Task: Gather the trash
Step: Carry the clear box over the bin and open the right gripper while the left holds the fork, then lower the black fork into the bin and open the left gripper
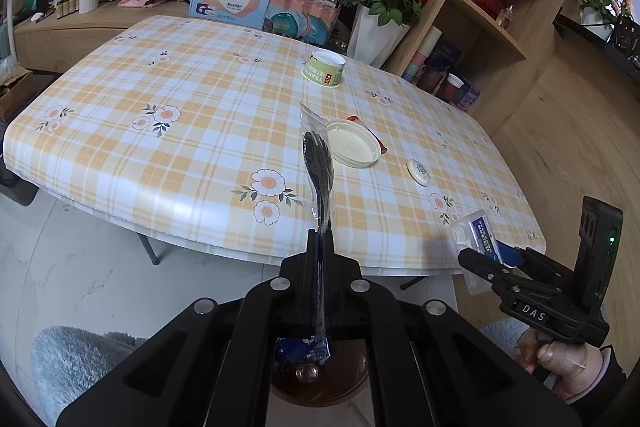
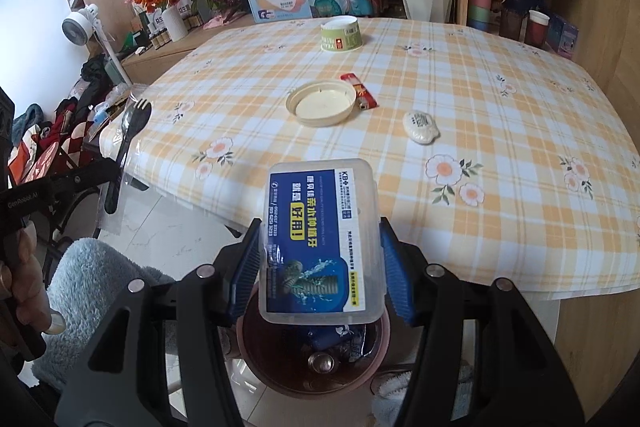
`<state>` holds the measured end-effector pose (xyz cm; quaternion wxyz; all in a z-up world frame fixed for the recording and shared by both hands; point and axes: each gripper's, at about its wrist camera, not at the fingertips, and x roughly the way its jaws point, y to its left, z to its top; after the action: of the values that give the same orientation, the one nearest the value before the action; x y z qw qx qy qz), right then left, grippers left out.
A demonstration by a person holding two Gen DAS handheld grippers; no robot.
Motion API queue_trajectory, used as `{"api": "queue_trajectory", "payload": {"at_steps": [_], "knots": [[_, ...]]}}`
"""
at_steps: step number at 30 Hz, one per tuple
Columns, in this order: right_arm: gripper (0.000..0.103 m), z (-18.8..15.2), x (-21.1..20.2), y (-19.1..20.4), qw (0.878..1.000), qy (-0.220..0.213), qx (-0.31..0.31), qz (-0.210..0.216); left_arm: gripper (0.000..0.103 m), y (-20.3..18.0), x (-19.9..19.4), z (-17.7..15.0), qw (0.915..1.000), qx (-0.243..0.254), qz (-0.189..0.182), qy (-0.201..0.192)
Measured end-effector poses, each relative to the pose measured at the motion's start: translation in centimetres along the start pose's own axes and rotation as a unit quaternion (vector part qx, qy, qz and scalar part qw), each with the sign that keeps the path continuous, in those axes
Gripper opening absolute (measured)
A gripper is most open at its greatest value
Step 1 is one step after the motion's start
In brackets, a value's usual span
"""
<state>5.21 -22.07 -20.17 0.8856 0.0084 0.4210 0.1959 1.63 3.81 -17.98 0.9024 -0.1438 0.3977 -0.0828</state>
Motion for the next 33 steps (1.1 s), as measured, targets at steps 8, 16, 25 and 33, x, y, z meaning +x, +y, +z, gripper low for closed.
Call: {"api": "queue_trajectory", "payload": {"at_steps": [8,16,25,33], "knots": [[0.058,-0.3,0.9,0.1,1.0,0.013,-0.002,0.0,0.002,-0.1,0.1,-0.2,1.0,0.001,0.0,0.004],[0.063,0.1,0.7,-0.1,1.0,0.004,0.001,-0.003,0.002,-0.2,0.7,-0.4,0.9999,0.003,0.001,0.013],[0.084,1.2,-1.0,-1.9,0.999,-0.033,0.021,-0.034,0.002,-1.0,1.3,-0.6,0.9996,0.017,-0.001,0.023],[0.091,1.6,-1.9,-3.1,0.997,-0.051,0.034,-0.054,0.002,-2.3,2.2,-1.3,0.9984,0.035,-0.009,0.044]]}}
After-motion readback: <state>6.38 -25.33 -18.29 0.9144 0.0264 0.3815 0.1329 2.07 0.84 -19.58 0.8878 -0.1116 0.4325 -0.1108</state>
